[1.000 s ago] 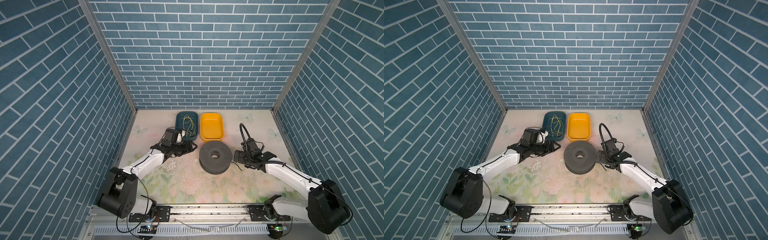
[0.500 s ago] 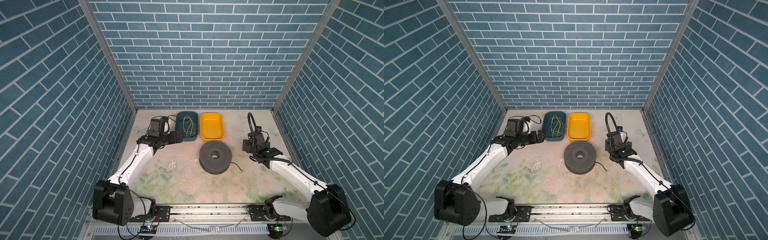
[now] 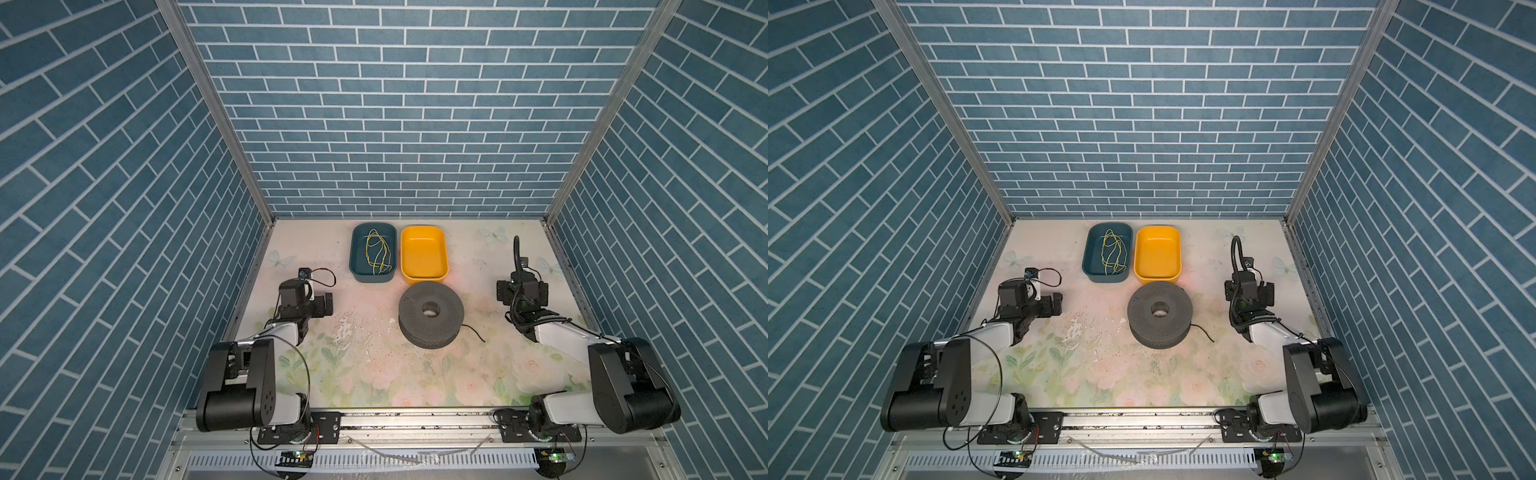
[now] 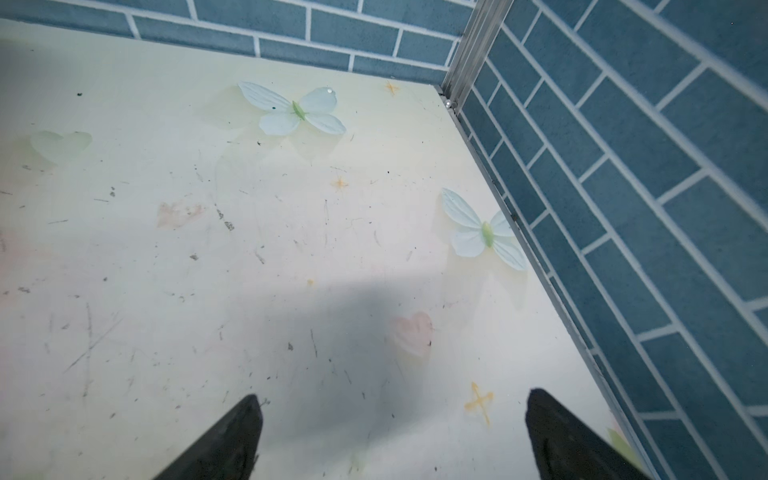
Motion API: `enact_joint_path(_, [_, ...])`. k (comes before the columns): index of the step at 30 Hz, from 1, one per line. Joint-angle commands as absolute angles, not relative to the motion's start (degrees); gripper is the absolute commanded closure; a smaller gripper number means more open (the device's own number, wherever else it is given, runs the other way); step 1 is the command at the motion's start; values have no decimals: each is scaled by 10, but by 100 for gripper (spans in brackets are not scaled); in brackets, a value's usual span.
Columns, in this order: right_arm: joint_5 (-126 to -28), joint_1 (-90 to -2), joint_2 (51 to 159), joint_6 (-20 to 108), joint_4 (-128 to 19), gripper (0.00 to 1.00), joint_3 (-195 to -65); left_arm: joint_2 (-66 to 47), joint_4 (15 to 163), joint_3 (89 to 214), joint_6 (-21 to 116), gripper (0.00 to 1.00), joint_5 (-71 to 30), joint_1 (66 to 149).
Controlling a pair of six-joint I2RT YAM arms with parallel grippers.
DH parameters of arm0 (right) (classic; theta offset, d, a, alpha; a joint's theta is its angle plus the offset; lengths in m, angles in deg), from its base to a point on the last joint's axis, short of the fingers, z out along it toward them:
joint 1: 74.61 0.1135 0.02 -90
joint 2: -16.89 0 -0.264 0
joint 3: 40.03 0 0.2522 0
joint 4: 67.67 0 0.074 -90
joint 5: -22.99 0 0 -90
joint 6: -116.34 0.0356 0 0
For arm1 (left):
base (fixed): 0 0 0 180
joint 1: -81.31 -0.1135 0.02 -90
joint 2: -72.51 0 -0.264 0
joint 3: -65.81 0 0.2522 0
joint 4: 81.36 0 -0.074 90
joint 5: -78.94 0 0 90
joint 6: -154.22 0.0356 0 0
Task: Wrap the cables
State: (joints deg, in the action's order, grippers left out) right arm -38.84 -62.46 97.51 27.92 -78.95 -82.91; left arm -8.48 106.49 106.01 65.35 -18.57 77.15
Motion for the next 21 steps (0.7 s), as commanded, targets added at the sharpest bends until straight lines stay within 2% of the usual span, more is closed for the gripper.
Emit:
enact_joint_path(1, [-420, -640, 999, 224, -938, 1, -796, -75, 1186, 1058, 666, 0, -182, 761])
enact_joint_path(4, [-455, -663, 1015, 227, -1012, 2, -769, -80, 1358, 980, 644, 0, -187, 765])
enact_joint_path(8, [-509, -708, 1014, 268, -1031, 2, -753, -166, 1515, 940, 638, 0, -145, 775])
enact_joint_path(13, [-560, -758, 1050, 313, -1049, 5, -759, -148, 1366, 1003, 658, 0, -33, 821])
enact_joint_path(15, [-560, -759, 1050, 313, -1048, 10, -758, -151, 1369, 1003, 664, 0, -6, 836])
enact_joint_path(16, [-560, -759, 1046, 315, -1039, 1, -759, -152, 1380, 1000, 665, 0, -2, 836])
enact_joint_path(18, [-559, -759, 1047, 313, -1045, 1, -756, -149, 1428, 971, 651, 0, 29, 836])
enact_joint_path(21, [-558, -759, 1048, 312, -1044, 1, -757, -163, 1599, 889, 645, 0, 40, 836])
